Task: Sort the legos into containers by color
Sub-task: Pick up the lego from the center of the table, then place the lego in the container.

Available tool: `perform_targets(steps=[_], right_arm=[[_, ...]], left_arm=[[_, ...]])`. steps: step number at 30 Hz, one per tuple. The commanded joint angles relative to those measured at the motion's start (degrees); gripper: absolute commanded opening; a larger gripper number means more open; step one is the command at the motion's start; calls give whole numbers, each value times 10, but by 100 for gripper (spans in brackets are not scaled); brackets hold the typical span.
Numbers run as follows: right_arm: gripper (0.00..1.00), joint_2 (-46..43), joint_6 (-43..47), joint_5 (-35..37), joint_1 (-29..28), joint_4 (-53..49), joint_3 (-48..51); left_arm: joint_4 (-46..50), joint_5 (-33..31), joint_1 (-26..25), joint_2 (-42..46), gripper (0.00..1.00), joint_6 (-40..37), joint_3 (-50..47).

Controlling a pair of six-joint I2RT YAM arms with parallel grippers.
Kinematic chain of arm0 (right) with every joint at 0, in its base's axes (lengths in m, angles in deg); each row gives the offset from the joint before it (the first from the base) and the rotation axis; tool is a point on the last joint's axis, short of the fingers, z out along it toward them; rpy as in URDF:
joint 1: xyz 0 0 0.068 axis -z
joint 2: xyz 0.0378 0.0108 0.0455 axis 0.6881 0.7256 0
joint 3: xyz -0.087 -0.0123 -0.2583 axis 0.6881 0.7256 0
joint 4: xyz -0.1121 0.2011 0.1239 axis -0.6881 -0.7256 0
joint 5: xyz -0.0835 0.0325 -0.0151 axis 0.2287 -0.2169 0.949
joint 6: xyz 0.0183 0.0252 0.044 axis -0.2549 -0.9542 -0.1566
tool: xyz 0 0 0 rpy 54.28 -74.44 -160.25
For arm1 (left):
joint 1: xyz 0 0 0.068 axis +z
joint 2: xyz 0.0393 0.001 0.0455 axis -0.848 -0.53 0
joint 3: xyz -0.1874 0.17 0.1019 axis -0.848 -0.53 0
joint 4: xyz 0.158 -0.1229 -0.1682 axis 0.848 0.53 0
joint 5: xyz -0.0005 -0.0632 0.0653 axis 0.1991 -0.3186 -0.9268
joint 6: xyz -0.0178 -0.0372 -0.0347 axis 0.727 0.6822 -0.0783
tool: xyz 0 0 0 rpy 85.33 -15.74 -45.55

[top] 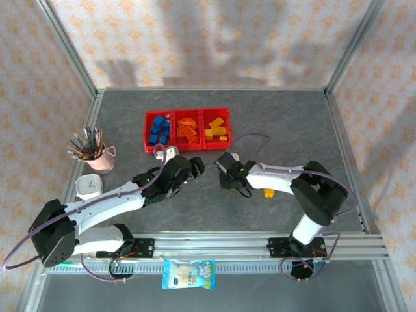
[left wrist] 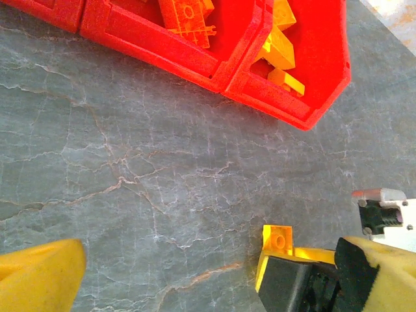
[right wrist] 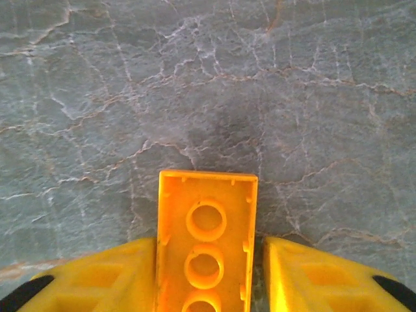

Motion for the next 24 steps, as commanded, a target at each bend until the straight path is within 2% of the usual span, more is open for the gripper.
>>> perform_targets(steps=[1,9,16,24], right_arm=[[40,14,-7,26,-1,-23,-15],[27,-3,-8,18,-1,-22,-28],[27,-18,14,30,23,-43,-108],[27,69,61,51,72,-34,-253]], left_arm=[[9,-18,-4,11,99,0,-3],[9,-26,-3,18,99,-7,-1],[34,-37,16,25,99,-48,30],[23,-5,78,19,100,-103,55]])
